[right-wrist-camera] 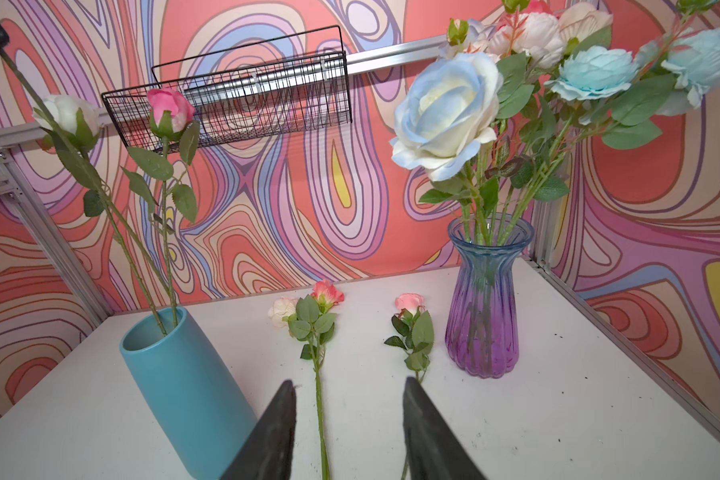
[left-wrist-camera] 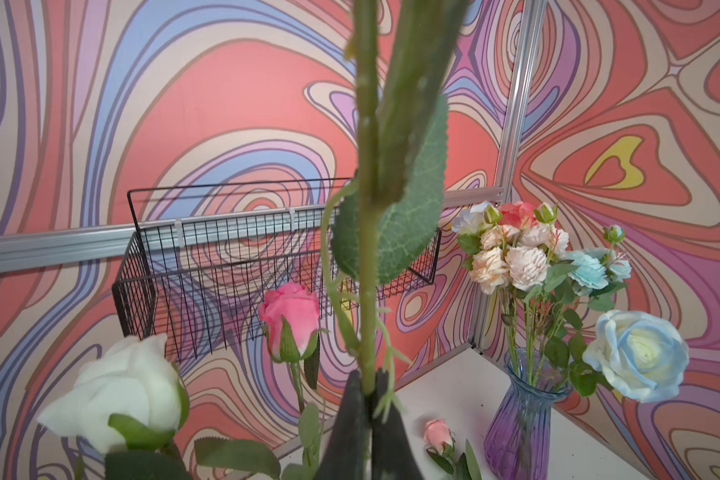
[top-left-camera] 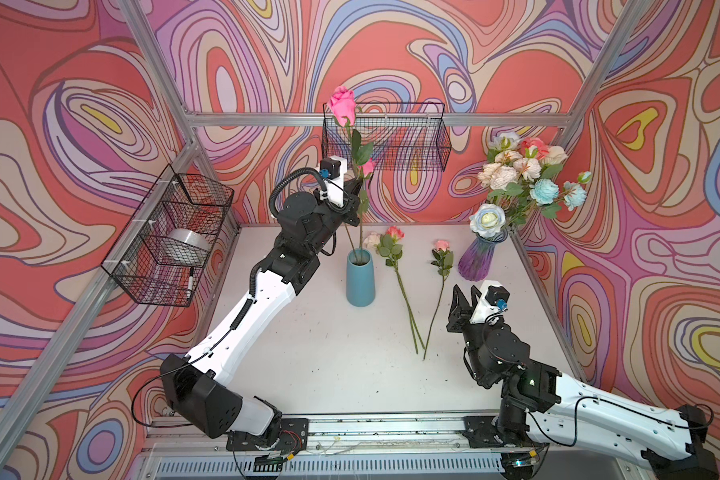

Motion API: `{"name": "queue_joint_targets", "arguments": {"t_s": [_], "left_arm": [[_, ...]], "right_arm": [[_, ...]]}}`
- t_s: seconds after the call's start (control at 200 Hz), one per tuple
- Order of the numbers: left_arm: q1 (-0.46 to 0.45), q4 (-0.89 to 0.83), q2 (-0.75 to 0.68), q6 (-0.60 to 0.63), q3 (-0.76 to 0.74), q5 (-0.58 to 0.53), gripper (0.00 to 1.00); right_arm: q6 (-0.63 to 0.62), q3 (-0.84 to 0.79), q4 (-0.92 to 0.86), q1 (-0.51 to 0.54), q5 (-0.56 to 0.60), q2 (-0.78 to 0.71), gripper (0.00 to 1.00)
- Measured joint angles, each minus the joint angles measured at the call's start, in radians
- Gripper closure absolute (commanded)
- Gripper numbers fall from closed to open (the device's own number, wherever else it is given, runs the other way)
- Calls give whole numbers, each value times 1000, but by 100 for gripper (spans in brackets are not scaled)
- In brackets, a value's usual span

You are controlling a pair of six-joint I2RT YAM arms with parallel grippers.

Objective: Arrange the flowers into the vase
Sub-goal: 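Lower the pink rose stem into the teal cylinder with the left gripper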

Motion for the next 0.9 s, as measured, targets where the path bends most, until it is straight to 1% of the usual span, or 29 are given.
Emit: {"name": "queue_joint_targets", "arguments": {"t_s": [0.25, 0.446, 0.626, 0.776, 0.901], "left_arm": [[5, 4, -24, -19, -153, -21, 100], [21, 18, -40, -18, -179, -28, 100], [26, 14, -47, 0, -103, -23, 100], [26, 10, -55, 5, -11, 11, 100], [26, -5, -75, 5, 33, 37, 100]], "right_arm": [[10, 0, -4, 0, 4, 36, 57], [16, 0, -16, 0, 4, 40, 57], [19, 0, -21, 0, 4, 41, 57], [21, 0, -21, 0, 4, 54, 57], [22, 1, -21, 0, 4, 72, 57]]}}
